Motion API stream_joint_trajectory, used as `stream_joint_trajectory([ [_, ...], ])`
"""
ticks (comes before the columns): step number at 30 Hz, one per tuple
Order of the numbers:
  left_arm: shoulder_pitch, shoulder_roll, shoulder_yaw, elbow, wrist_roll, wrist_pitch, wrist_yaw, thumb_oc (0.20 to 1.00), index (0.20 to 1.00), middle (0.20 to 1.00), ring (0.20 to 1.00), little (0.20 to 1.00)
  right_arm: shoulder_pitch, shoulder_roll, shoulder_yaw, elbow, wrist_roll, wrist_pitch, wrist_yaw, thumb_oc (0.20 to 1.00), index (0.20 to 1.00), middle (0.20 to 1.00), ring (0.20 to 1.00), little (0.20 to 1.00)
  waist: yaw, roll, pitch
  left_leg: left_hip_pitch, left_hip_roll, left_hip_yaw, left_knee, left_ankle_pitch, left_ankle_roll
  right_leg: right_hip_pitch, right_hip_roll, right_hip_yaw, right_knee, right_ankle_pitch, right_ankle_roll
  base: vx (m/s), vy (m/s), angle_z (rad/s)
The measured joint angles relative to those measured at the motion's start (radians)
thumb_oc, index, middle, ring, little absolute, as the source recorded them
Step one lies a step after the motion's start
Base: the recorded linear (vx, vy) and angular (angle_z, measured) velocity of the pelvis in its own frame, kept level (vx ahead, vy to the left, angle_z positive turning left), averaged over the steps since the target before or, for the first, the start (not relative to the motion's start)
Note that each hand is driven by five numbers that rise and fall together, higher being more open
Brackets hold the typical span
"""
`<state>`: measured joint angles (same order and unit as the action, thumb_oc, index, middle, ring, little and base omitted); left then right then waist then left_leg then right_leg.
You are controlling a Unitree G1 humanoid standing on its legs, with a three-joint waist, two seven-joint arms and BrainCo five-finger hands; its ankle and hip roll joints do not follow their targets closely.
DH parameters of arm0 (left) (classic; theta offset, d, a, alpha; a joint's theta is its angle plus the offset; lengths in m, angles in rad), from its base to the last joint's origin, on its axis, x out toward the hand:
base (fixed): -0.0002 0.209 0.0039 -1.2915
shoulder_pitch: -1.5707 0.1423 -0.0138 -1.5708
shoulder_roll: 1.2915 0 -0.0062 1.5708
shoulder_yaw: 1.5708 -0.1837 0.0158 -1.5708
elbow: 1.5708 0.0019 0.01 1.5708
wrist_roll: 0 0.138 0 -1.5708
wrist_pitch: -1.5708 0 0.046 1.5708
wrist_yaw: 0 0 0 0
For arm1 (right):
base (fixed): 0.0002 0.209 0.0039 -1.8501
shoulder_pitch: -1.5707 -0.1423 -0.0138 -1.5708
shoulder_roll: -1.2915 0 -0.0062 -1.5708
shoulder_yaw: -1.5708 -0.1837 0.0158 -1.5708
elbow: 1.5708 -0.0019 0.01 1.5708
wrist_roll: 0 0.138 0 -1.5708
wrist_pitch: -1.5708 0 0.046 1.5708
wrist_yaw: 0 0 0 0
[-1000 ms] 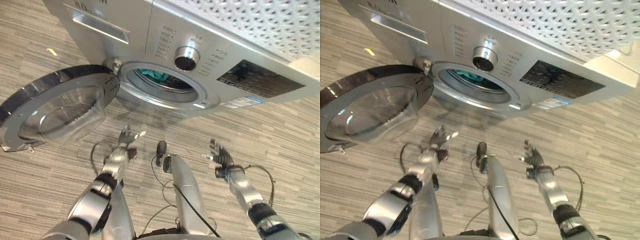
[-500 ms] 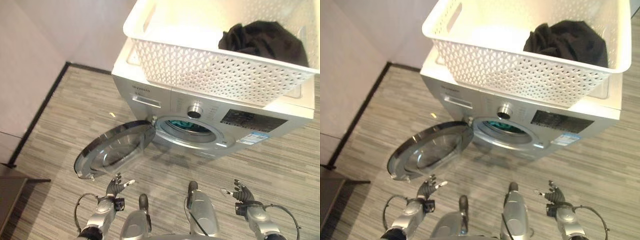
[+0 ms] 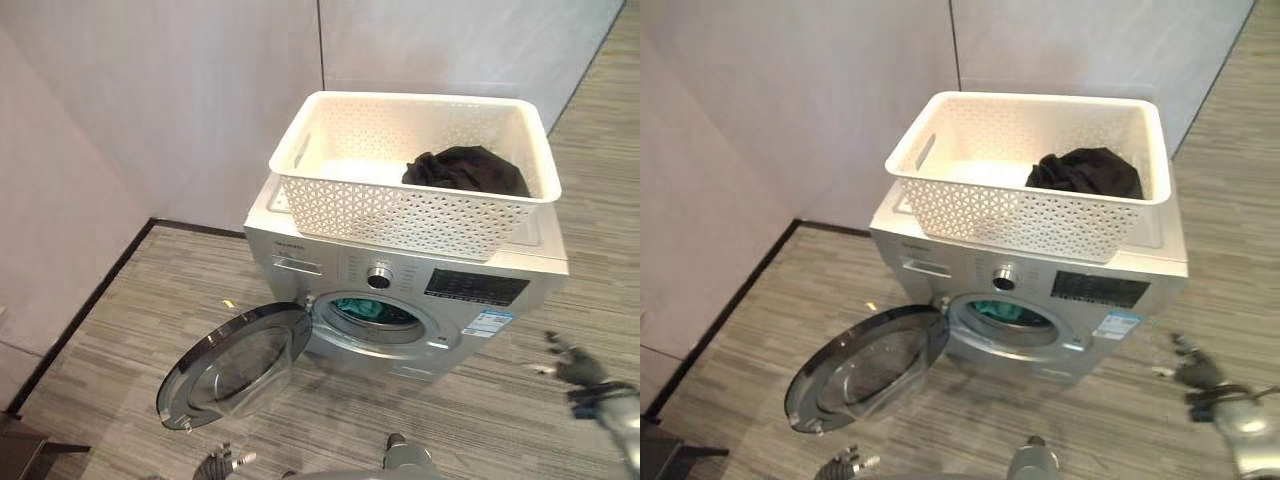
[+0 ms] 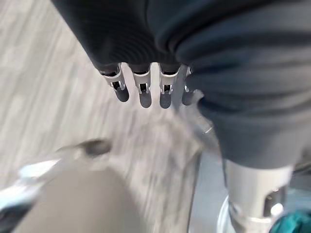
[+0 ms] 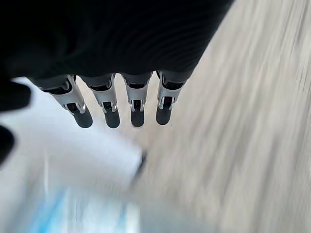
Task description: Grab the laundry basket,head to the washer,open it,put in the laundry and shut it.
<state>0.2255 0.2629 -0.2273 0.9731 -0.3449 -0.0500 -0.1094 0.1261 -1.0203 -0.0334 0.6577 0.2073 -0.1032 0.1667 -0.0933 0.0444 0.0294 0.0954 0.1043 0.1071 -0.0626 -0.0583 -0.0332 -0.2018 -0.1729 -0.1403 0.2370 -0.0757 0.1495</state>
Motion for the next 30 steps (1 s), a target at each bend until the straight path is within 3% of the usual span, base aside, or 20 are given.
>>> stream_joint_trajectory([
  [1,0.004,0.002,-0.013,-0.025,-0.001,0.0,-0.02,1.0,1.0,1.0,1.0,1.0,-0.021,-0.149,-0.005,0.018,-0.039,0.0,0.016,1.0,1.0,1.0,1.0,1.0,-0.009,-0.002,-0.012,-0.01,-0.005,0.005,0.003,0.001,-0.001,-0.004,0.0,0.006,-0.012,0.016,0.002,0.02,0.04,-0.2],
  [3,-0.008,-0.004,-0.011,-0.01,0.0,-0.004,-0.029,1.0,1.0,1.0,1.0,1.0,-0.071,-0.284,-0.007,0.022,-0.078,0.0,0.034,1.0,1.0,1.0,1.0,1.0,-0.021,0.001,-0.012,-0.01,-0.007,0.012,0.007,0.001,-0.001,0.002,0.001,0.016,-0.032,0.032,0.005,0.02,0.035,-0.13],
  [10,-0.026,-0.035,-0.016,0.029,-0.002,0.008,-0.051,1.0,1.0,1.0,1.0,1.0,-0.261,-0.446,-0.055,-0.074,-0.085,-0.014,0.033,1.0,1.0,1.0,1.0,1.0,-0.026,-0.032,-0.033,-0.02,0.001,0.011,0.006,-0.003,0.003,0.032,0.01,0.014,-0.105,0.079,0.007,0.01,0.005,-0.02],
  [12,-0.027,-0.033,-0.025,0.028,-0.003,0.01,-0.053,1.0,1.0,1.0,1.0,1.0,-0.368,-0.485,-0.002,-0.134,-0.083,-0.016,0.03,1.0,1.0,1.0,1.0,1.0,-0.023,-0.033,-0.034,-0.033,0.001,0.011,0.006,-0.003,0.002,0.03,0.012,0.011,-0.128,0.096,0.008,0.02,-0.034,0.02],
  [14,-0.042,-0.023,-0.037,0.023,-0.001,0.01,-0.053,1.0,1.0,1.0,1.0,1.0,-0.607,-0.523,0.152,-0.136,-0.074,-0.048,0.023,1.0,1.0,1.0,1.0,1.0,-0.003,-0.043,-0.039,-0.046,0.005,-0.001,0.01,0.003,-0.004,0.053,0.019,-0.006,-0.181,0.13,0.006,0.03,-0.045,0.14],
  [16,-0.049,-0.01,-0.035,0.032,0.0,0.009,-0.051,1.0,1.0,1.0,1.0,1.0,-0.739,-0.517,0.248,-0.115,-0.055,-0.064,0.004,1.0,1.0,1.0,1.0,1.0,0.021,-0.058,-0.037,-0.048,0.008,-0.015,0.007,0.013,-0.02,0.075,0.022,-0.025,-0.211,0.144,-0.001,0.02,-0.054,0.18],
  [17,-0.065,0.001,-0.057,0.033,0.001,0.009,-0.048,1.0,1.0,1.0,1.0,1.0,-0.857,-0.51,0.355,-0.085,-0.05,-0.069,0.001,1.0,1.0,1.0,1.0,1.0,0.041,-0.071,-0.036,-0.049,0.011,-0.016,0.008,0.011,-0.017,0.088,0.029,-0.033,-0.231,0.151,0.001,0.01,-0.032,0.14],
  [18,-0.057,0.016,-0.064,0.036,0.003,0.012,-0.047,1.0,1.0,1.0,1.0,1.0,-1.048,-0.475,0.554,-0.038,-0.037,-0.063,-0.003,1.0,1.0,1.0,1.0,1.0,0.048,-0.083,-0.039,-0.05,0.013,-0.019,0.007,0.014,-0.021,0.1,0.032,-0.038,-0.257,0.166,0.001,0.01,-0.07,0.25],
  [19,-0.056,0.035,-0.066,0.024,0.002,0.01,-0.046,1.0,1.0,1.0,1.0,1.0,-1.23,-0.457,0.765,-0.033,-0.023,-0.07,-0.002,1.0,1.0,1.0,1.0,1.0,0.067,-0.117,-0.044,-0.07,0.015,-0.041,0.004,0.025,-0.033,0.104,0.035,-0.058,-0.297,0.185,-0.002,0.01,-0.051,0.29],
  [20,-0.06,0.047,-0.068,0.022,0.002,0.009,-0.046,1.0,1.0,1.0,1.0,1.0,-1.291,-0.41,0.807,-0.026,-0.023,-0.07,0.0,1.0,1.0,1.0,1.0,1.0,0.076,-0.126,-0.038,-0.078,0.017,-0.051,0.005,0.03,-0.038,0.107,0.035,-0.067,-0.302,0.189,-0.006,0.01,-0.099,0.54],
  [21,-0.076,0.061,-0.059,0.043,0.009,0.021,-0.045,1.0,1.0,1.0,1.0,1.0,-1.518,-0.357,1.069,-0.002,-0.024,-0.057,0.011,1.0,1.0,1.0,1.0,1.0,0.082,-0.153,-0.038,-0.104,0.02,-0.076,0.007,0.039,-0.049,0.107,0.036,-0.094,-0.324,0.199,-0.002,0.01,-0.048,0.54],
  [24,-0.068,0.084,-0.076,0.039,0.008,0.02,-0.039,1.0,1.0,1.0,1.0,1.0,-1.653,-0.235,1.164,0.068,-0.024,-0.063,0.027,1.0,1.0,1.0,1.0,1.0,0.124,-0.186,-0.029,-0.134,0.022,-0.113,0.008,0.045,-0.047,0.1,0.037,-0.129,-0.323,0.196,-0.006,0.0,-0.044,0.41],
  [28,-0.063,0.101,-0.074,0.0,-0.007,0.024,-0.037,1.0,1.0,1.0,1.0,1.0,-1.676,-0.181,1.178,0.127,-0.026,-0.048,0.044,1.0,1.0,1.0,1.0,1.0,0.184,-0.212,-0.002,-0.175,0.017,-0.154,0.009,0.055,-0.058,0.086,0.032,-0.171,-0.323,0.191,-0.004,-0.03,-0.04,0.33],
  [30,-0.08,0.125,-0.099,-0.012,-0.006,0.026,-0.04,1.0,1.0,1.0,1.0,1.0,-1.692,-0.145,1.239,0.226,-0.035,-0.047,0.06,1.0,1.0,1.0,1.0,1.0,0.19,-0.224,0.003,-0.218,0.016,-0.18,0.023,0.055,-0.058,0.065,0.031,-0.192,-0.323,0.189,-0.004,0.06,-0.021,0.27],
])
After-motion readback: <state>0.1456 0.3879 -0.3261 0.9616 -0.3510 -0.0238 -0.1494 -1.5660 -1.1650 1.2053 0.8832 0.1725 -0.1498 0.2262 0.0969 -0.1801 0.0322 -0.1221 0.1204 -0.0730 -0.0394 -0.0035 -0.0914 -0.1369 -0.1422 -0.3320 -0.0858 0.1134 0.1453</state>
